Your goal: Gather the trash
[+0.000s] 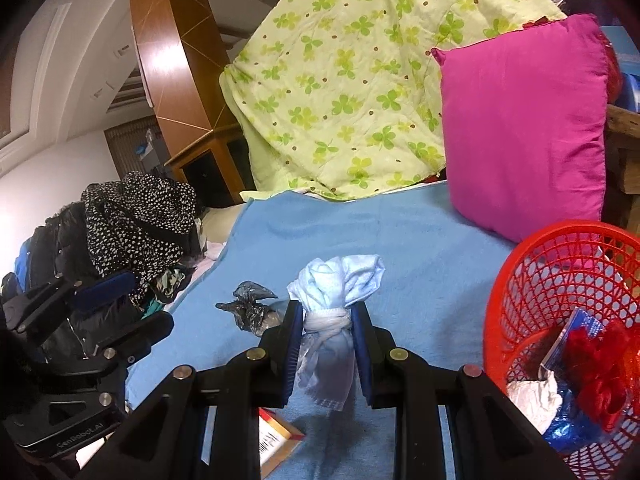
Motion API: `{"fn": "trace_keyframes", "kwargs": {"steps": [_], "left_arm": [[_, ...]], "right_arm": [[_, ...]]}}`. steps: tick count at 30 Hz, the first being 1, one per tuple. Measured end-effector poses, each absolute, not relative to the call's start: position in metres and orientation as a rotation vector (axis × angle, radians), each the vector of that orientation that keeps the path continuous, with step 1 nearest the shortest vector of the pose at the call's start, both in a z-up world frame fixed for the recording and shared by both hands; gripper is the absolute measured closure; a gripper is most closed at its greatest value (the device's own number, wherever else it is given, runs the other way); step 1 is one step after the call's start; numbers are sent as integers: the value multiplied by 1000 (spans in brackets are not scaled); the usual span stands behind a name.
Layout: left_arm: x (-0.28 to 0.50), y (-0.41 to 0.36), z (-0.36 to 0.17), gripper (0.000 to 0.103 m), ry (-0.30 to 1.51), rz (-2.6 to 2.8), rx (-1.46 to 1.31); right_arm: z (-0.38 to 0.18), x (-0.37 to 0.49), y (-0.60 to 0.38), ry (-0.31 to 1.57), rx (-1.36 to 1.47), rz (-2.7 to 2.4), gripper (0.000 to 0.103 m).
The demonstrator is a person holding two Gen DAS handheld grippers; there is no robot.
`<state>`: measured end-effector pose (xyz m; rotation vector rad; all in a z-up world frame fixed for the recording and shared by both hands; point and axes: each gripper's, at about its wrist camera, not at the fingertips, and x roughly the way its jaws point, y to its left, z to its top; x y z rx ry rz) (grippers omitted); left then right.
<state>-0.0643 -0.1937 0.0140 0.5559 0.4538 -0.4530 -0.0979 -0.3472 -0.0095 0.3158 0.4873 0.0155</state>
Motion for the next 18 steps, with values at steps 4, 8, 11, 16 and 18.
{"fn": "trace_keyframes", "kwargs": {"steps": [4, 8, 11, 16, 18], "left_arm": [[-57, -190, 0, 47, 523, -474, 534], [-47, -181, -30, 46, 686, -528, 474], [-41, -172, -64, 45, 850, -577, 404], [-44, -175, -101, 43, 960, -587, 388], [-48, -177, -105, 38, 948, -590, 392]], "right_arm": [[-9, -100, -352, 482, 327, 4, 76], [-7, -104, -355, 464, 333, 4, 76], [-6, -105, -356, 463, 330, -1, 76], [-8, -107, -361, 467, 331, -15, 76], [-8, -107, -363, 468, 335, -18, 76]]}}
